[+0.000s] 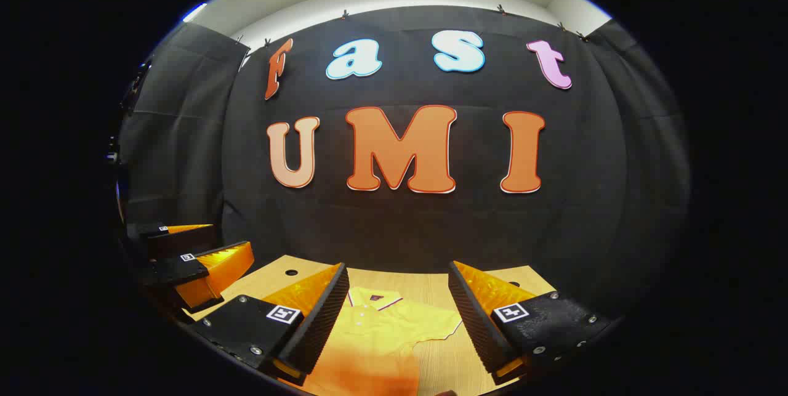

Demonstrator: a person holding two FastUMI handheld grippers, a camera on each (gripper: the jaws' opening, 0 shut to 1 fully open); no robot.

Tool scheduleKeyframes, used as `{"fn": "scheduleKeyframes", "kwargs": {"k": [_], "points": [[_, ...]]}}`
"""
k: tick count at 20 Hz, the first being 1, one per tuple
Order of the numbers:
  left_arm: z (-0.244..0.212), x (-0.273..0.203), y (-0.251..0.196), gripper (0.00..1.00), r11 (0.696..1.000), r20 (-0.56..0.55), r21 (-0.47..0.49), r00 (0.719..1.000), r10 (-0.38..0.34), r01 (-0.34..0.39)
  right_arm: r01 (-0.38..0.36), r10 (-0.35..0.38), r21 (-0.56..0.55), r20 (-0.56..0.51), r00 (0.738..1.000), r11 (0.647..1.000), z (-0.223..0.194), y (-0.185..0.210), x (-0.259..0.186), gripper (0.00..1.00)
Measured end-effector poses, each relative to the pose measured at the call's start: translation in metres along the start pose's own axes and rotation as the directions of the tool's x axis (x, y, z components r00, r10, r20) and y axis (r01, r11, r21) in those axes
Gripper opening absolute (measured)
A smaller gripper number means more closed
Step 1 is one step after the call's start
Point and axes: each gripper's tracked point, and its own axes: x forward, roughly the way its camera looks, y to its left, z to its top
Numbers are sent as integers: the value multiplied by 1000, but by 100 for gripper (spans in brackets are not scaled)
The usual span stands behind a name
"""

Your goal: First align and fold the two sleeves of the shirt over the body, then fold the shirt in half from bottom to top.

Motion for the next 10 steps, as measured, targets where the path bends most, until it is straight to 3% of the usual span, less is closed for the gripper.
{"fn": "scheduleKeyframes", "kwargs": {"k": [10], "points": [[-4, -13, 5, 99, 999, 4, 37, 1000, -5, 4, 3, -3, -2, -15, 1000, 1000, -7, 4, -1, 98]]}}
